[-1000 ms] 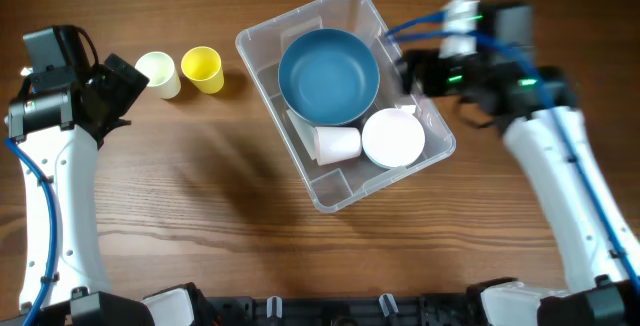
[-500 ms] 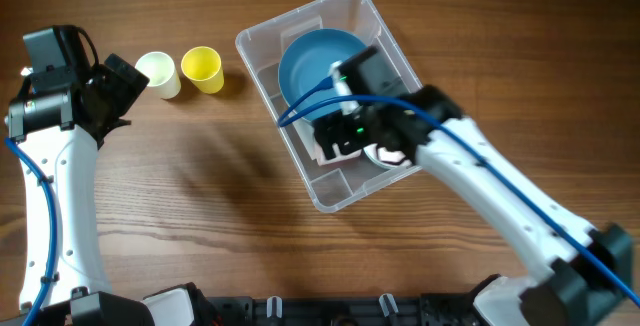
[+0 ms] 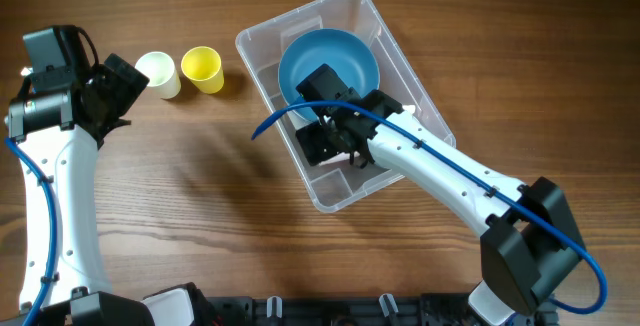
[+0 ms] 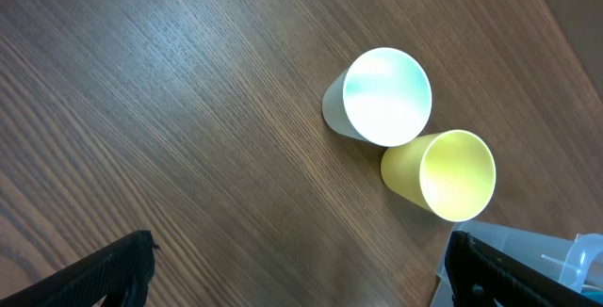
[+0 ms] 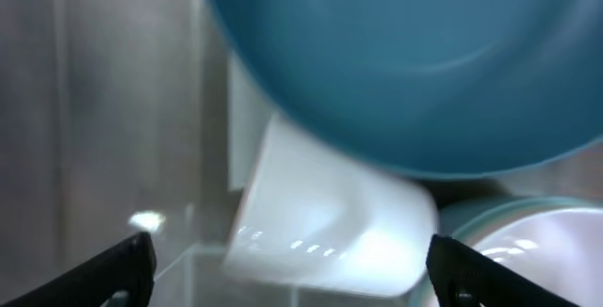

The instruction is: Pack container

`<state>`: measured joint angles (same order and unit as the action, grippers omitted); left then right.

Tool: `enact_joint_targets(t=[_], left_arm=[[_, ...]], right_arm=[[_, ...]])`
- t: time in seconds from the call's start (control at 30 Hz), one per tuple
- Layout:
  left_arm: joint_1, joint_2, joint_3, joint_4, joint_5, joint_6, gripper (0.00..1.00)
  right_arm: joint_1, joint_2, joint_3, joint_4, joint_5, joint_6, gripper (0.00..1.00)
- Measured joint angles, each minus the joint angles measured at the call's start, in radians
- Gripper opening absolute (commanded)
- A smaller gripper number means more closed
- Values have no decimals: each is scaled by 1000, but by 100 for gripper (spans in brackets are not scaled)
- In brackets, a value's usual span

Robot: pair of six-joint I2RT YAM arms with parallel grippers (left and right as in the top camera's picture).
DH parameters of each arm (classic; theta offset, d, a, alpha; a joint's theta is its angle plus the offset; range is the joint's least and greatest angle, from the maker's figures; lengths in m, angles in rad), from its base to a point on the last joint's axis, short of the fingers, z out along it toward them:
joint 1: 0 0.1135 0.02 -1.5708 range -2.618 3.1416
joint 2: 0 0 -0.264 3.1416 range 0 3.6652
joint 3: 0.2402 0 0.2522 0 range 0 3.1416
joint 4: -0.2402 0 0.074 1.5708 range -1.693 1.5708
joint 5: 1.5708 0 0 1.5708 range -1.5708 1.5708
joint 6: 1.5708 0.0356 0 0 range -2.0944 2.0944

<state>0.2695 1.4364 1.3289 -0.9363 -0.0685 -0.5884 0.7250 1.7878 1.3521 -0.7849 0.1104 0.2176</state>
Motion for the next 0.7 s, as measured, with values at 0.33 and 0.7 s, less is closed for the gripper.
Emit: enact_joint_targets(t=[0.33,0.7], left_arm=[[0,0,0,0,0,0,100],[0,0,0,0,0,0,100]], right_arm=[[0,74,0,53,74,-6,88],[6,99,0,43,212,-18,62]])
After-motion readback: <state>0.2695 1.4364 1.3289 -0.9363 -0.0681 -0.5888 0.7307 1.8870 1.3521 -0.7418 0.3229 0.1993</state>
